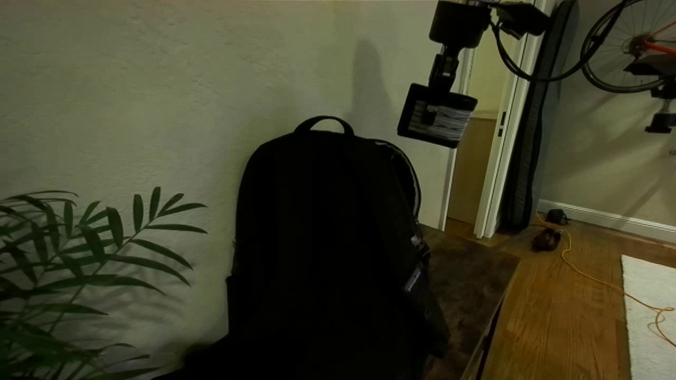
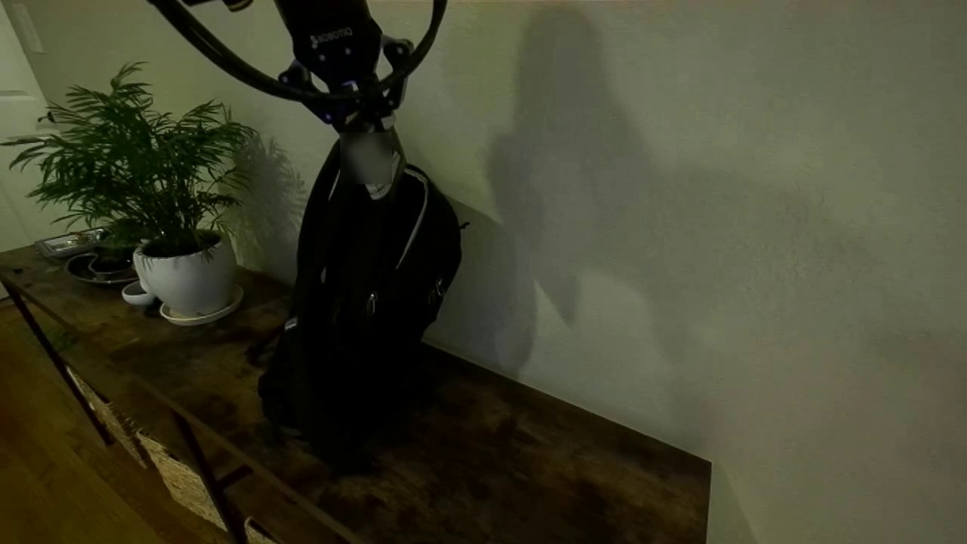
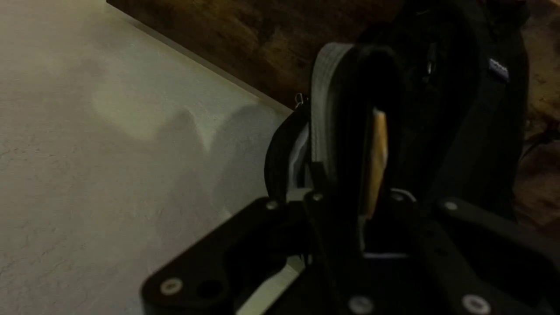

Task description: Pick up the wallet and put it in the bag

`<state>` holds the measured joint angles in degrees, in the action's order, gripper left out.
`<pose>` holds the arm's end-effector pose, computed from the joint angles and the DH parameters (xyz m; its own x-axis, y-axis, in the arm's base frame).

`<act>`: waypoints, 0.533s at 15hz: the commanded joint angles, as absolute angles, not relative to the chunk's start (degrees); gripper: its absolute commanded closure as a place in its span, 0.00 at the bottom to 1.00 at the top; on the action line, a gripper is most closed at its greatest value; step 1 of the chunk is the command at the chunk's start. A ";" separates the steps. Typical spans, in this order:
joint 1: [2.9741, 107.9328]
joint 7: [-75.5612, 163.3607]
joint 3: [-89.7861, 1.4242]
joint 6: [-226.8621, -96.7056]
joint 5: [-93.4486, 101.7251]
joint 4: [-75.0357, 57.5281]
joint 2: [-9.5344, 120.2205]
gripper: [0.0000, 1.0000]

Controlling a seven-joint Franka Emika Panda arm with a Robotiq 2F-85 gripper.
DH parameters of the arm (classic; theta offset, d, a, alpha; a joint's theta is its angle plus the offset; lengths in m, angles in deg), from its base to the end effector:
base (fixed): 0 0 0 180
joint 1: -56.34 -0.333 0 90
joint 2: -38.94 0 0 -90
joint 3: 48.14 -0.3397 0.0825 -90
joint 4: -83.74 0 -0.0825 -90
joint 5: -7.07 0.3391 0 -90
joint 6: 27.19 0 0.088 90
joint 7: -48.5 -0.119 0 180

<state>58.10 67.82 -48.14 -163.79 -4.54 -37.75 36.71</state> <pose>0.5247 -0.0197 0.4948 0.8752 0.4354 0.2109 0.3791 -0.8881 0.2600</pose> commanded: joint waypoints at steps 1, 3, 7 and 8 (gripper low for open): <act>57.64 69.16 -47.73 -161.60 -3.94 -37.41 36.90 0.95; 57.56 69.48 -47.83 -160.90 -3.63 -36.87 37.84 0.95; 57.37 68.85 -48.12 -160.45 -4.22 -35.50 40.43 0.95; 57.34 68.42 -48.15 -160.64 -4.63 -34.98 41.48 0.95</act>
<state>57.89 68.36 -48.17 -162.76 -4.44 -37.30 39.46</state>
